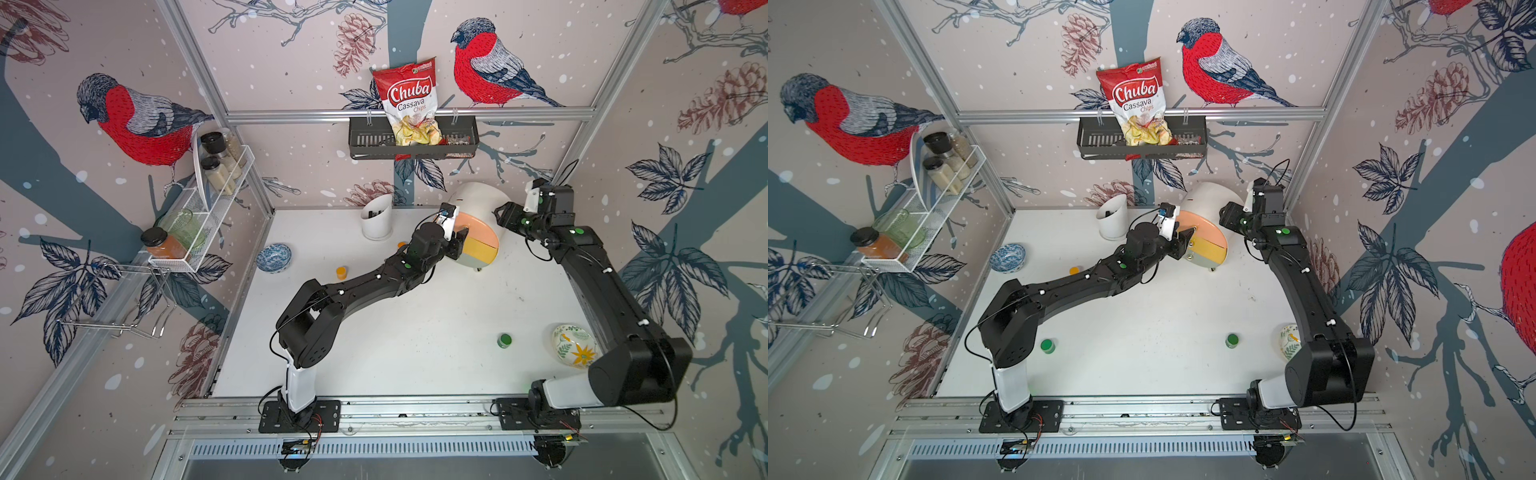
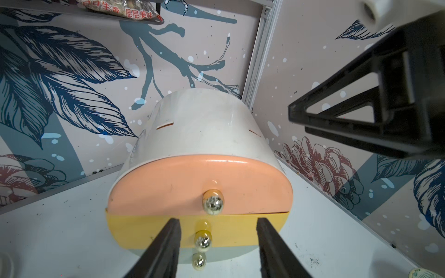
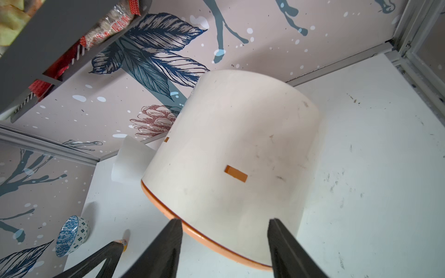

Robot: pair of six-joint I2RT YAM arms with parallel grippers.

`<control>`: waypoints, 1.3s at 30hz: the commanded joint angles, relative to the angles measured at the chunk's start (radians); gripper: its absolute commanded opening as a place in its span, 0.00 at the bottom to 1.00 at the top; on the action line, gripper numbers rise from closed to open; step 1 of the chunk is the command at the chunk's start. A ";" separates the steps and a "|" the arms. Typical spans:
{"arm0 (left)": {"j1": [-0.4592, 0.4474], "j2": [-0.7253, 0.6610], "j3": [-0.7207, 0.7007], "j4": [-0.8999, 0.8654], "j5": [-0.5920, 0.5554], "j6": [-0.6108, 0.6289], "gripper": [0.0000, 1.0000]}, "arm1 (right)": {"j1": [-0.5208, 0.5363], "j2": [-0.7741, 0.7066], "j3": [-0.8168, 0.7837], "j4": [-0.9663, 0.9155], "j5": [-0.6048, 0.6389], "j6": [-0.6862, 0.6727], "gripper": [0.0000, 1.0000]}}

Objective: Put the paint cans in the drawer according to color
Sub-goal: Close the drawer in the storage box, then open the drawer in the storage box.

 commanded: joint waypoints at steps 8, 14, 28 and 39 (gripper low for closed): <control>-0.002 -0.075 -0.136 0.088 -0.004 -0.004 0.61 | 0.017 -0.243 -0.233 0.021 -0.001 0.057 0.63; -0.002 -0.100 -0.242 0.171 0.021 -0.025 0.60 | 0.053 -0.368 -0.375 0.043 0.014 0.080 0.65; 0.007 0.062 -0.182 0.285 0.044 0.020 0.57 | 0.225 -0.482 -0.670 0.209 0.073 0.152 0.63; 0.026 0.142 -0.131 0.298 0.078 0.014 0.57 | 0.228 -0.520 -0.704 0.199 0.105 0.162 0.63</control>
